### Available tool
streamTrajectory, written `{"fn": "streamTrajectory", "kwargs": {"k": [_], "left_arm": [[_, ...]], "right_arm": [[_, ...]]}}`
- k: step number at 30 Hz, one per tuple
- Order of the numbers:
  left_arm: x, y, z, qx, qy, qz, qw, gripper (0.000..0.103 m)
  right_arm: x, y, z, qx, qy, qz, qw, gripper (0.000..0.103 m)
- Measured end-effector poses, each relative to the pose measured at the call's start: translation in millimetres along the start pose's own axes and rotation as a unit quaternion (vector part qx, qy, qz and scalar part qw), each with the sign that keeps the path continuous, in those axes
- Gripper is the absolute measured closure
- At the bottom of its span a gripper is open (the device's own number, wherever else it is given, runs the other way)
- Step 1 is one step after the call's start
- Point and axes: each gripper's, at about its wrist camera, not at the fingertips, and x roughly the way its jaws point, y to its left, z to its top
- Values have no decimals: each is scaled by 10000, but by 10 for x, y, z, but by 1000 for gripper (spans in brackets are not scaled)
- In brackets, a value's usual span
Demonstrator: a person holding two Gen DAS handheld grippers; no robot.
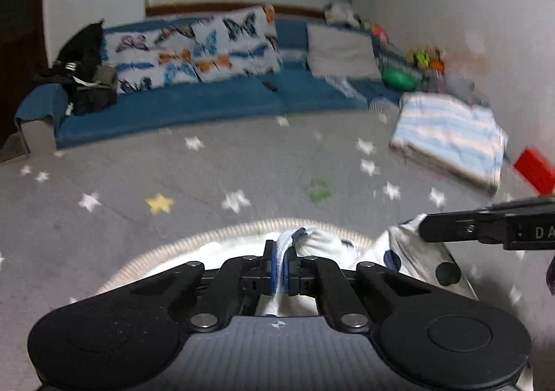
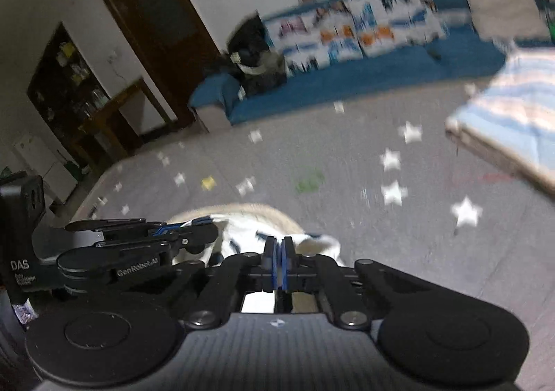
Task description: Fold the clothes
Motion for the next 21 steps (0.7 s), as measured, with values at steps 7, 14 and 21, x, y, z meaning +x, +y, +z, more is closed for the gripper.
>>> {"fn": "streamTrajectory", "kwargs": {"k": [7,14,21], "left_arm": [[-662,528,0,-813,-697,221,9940,99],[-820,1112,-502,-1011,67,1057,9892,96],[-839,1156,-631,-748,361,1553,9844,77]], "right_arm": [[-785,94,106,-223,-1041,-117,9942,101],[-1224,-113,-377,-604,-400,-940,9929,100],[-1214,-398,-627,-577,258,-1930,9792,94]]}}
